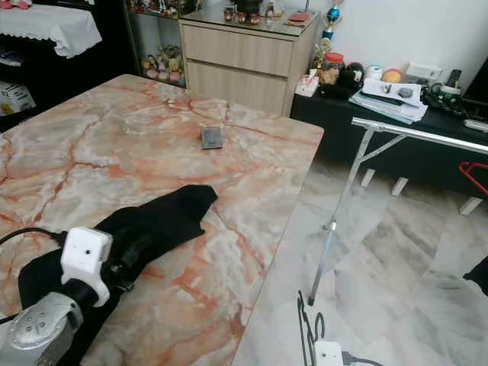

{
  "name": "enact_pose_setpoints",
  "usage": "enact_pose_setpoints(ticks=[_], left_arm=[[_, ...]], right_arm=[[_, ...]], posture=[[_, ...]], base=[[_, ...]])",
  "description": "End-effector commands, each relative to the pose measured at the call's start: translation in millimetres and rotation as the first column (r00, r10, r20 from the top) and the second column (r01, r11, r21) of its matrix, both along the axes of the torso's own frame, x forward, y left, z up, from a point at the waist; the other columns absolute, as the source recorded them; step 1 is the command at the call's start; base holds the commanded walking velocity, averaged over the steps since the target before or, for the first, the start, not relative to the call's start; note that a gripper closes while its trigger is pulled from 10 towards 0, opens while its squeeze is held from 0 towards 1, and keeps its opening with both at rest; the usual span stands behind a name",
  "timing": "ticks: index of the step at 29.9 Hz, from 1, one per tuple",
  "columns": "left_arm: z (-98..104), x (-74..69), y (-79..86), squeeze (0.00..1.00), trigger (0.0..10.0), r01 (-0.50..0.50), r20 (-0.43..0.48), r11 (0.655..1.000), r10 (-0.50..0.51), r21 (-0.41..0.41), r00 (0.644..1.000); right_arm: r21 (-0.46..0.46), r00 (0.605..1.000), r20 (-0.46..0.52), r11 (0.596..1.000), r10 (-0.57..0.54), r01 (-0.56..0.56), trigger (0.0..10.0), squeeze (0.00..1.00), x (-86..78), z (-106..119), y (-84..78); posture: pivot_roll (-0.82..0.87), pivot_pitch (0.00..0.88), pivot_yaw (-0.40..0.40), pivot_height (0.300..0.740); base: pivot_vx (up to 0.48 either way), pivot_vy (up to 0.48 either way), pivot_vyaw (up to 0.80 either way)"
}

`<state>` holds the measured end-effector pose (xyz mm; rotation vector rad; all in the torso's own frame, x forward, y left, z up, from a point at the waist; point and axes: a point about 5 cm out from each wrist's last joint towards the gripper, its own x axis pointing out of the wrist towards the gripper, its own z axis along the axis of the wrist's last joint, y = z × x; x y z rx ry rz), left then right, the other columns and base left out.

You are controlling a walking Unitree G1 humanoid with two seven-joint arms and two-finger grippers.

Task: Hang hanger

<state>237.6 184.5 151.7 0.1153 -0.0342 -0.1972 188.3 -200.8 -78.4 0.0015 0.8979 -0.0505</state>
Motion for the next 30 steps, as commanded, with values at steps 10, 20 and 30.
enact_pose_setpoints(ticks=[10, 20, 30], left_arm=[[18, 1.4, -14.2, 0.00, 10.0, -0.029, 0.122, 0.999, 0.031, -0.018, 0.992], [18, 1.7, -13.5, 0.00, 10.0, -0.030, 0.128, 1.000, 0.030, -0.007, 0.991], [19, 2.9, -14.3, 0.00, 10.0, -0.020, 0.133, 1.000, 0.021, -0.008, 0.991]], right_arm=[[-0.013, 1.000, 0.002, 1.000, -0.003, 0.003, 10.0, 0.00, -2.2, 0, -4.2], [-0.016, 1.000, 0.004, 1.000, -0.010, 0.010, 10.0, 0.00, -1.1, 0, -3.7], [-0.011, 0.999, 0.016, 0.999, -0.036, 0.036, 10.0, 0.00, -0.2, 1, -3.6]], posture=[[0.19, 0.103, -0.070, 0.740], [0.19, 0.104, -0.068, 0.740], [0.19, 0.099, -0.068, 0.740]], base=[[0.000, -0.288, 0.00], [0.000, -0.480, 0.00], [0.000, -0.336, 0.00]])
